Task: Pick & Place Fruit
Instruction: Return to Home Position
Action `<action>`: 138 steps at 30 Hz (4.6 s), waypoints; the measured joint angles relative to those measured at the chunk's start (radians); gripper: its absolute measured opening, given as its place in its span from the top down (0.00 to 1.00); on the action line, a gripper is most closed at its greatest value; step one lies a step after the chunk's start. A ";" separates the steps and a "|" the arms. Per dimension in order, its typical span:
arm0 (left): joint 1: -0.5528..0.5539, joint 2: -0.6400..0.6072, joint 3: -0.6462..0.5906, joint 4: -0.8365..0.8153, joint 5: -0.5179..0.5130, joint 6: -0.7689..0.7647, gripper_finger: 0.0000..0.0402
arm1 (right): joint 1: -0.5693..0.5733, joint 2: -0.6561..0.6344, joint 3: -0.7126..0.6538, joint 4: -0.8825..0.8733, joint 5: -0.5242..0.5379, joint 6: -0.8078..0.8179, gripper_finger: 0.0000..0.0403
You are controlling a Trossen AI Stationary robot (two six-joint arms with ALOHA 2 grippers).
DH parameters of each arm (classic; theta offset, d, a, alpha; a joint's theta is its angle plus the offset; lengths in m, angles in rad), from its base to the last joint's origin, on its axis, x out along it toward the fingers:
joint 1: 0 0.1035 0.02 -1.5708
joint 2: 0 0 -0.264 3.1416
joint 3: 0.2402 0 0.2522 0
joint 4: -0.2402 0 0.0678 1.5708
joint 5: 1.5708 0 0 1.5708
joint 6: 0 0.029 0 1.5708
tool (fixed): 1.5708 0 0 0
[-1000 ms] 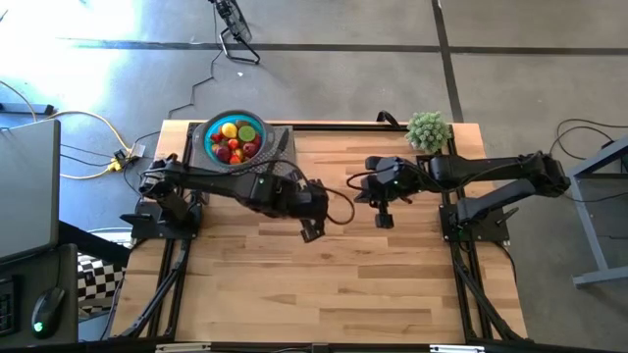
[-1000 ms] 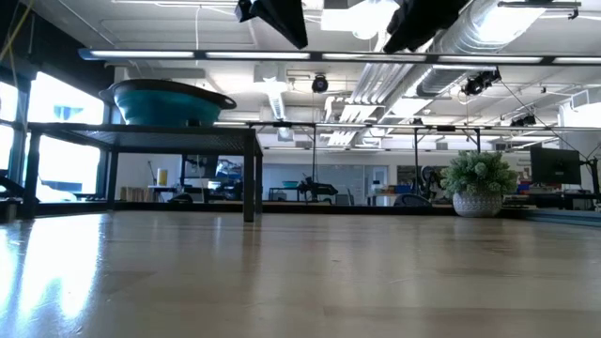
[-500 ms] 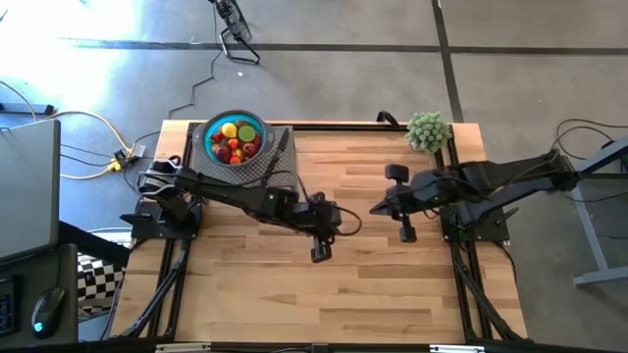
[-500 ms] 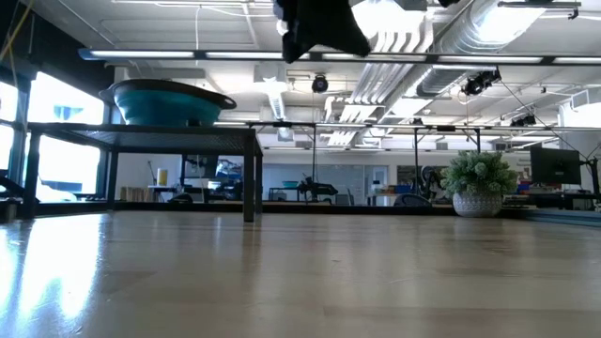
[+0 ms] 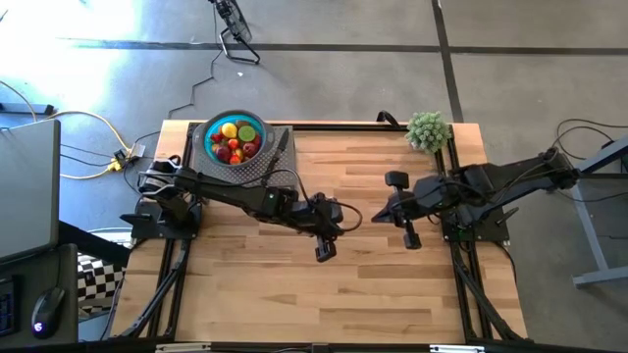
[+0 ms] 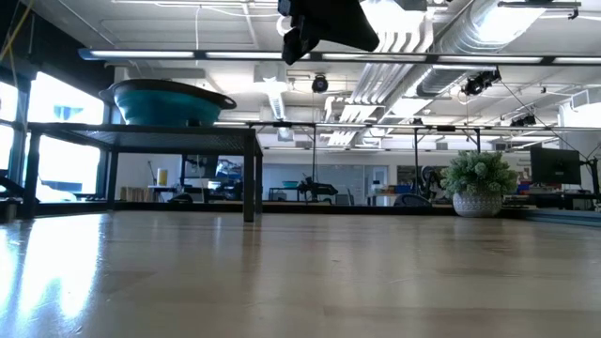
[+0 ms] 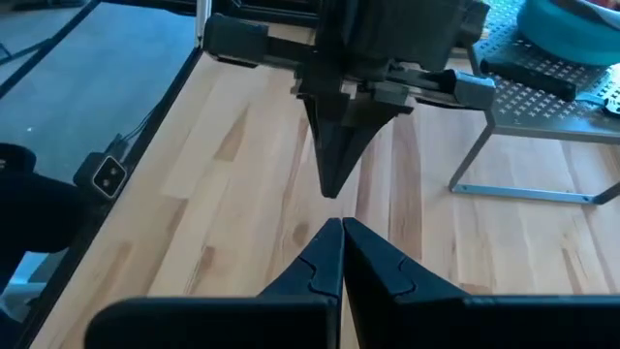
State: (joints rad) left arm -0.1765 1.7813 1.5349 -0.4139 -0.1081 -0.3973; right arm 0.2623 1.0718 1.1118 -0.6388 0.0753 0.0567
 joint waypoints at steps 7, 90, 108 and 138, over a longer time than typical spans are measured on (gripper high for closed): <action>0.000 0.000 0.000 -0.004 -0.006 0.138 1.00 | 0.000 0.000 0.000 0.004 0.004 -0.004 0.99; 0.012 -1.775 -1.456 0.464 0.171 0.496 1.00 | 0.021 -0.578 -0.274 0.074 -0.067 0.139 0.99; 0.012 -1.775 -1.520 0.476 0.094 0.510 1.00 | 0.021 -0.637 -0.274 0.050 -0.047 0.141 0.99; 0.012 -1.770 -1.517 0.412 0.098 0.459 1.00 | 0.019 -1.063 -0.625 0.348 0.036 0.070 0.99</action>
State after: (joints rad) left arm -0.1641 0.0113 0.0180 -0.0017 -0.0101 0.0619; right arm 0.2815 0.0084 0.4870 -0.2904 0.1110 0.1268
